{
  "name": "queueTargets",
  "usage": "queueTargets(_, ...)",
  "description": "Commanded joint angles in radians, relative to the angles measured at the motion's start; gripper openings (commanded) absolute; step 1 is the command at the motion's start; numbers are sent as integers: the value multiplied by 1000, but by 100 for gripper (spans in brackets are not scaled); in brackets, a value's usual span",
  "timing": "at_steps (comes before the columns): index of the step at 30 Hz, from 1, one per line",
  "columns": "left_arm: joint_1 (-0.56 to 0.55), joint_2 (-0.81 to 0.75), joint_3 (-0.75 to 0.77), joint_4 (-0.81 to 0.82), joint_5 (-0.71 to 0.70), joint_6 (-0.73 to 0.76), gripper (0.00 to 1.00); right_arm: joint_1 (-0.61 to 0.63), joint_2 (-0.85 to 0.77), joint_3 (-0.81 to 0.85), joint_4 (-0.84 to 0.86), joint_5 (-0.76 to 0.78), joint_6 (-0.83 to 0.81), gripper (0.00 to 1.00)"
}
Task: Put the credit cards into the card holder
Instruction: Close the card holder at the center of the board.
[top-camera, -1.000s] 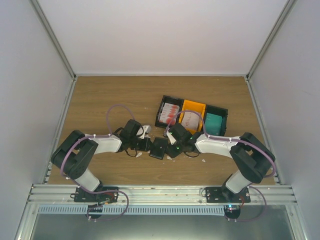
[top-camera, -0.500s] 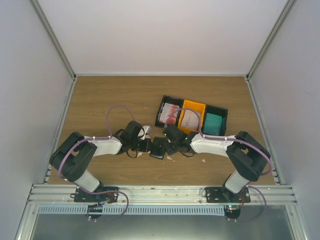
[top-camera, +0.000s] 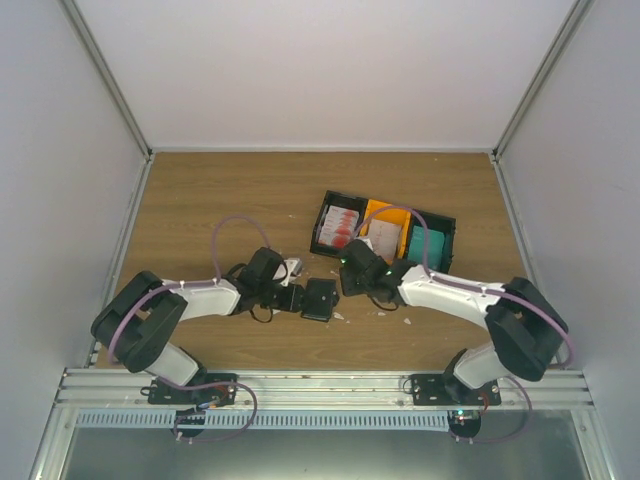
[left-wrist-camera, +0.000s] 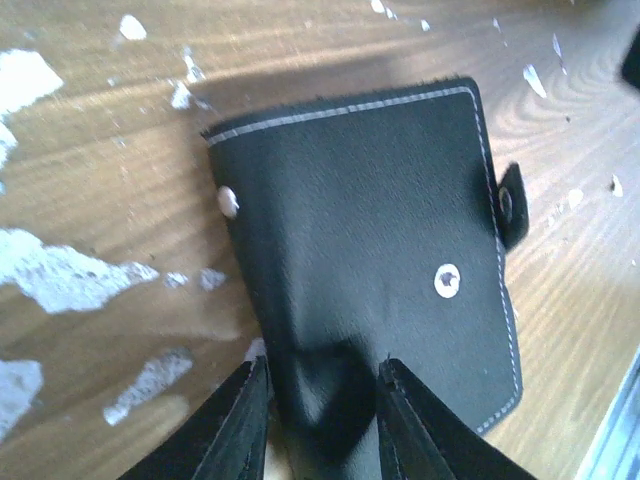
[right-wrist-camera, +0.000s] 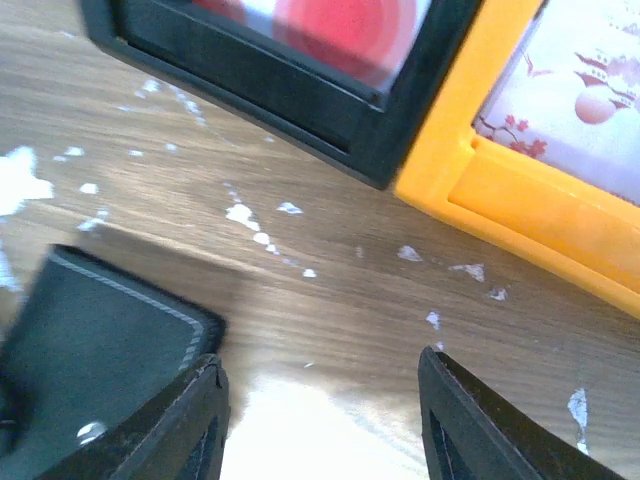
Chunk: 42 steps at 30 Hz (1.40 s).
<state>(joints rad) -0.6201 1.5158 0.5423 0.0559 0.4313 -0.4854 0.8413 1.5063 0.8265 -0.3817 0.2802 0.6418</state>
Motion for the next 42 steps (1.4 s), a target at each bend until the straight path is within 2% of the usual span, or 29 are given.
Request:
queueTargets(1,-9,-32,-30,-15,72,-11,33,-27,-92,-11,14,-149,25,55)
queueTargets(6,-9,-26,-71,57,157,-33,34,-36,-92,8,47,-301,19,61)
queueTargets(8,-9,-15,-96,115,207,-55,33,-36,-66,32,40,-317,16,61)
queueTargets(15,-11,37,-162,344,336,-144,33,9,46,137,-100,-152,16,64)
queueTargets(19,-10,29,-183,383,242,-211,32,19,98,169,-120,-172,-28,64)
queueTargets(24,-10,-85,-232,372,62,-274,35,68,191,243,-160,-204,-91,63)
queueTargets(31,-10,-207,-272,336,-93,-322,44,82,238,282,-291,-26,-18,43)
queueTargets(35,-9,-215,-272,332,-99,-321,44,82,239,295,-320,-6,-5,29)
queueTargets(42,-9,-191,-268,345,-79,-312,43,83,224,310,-315,-21,10,17)
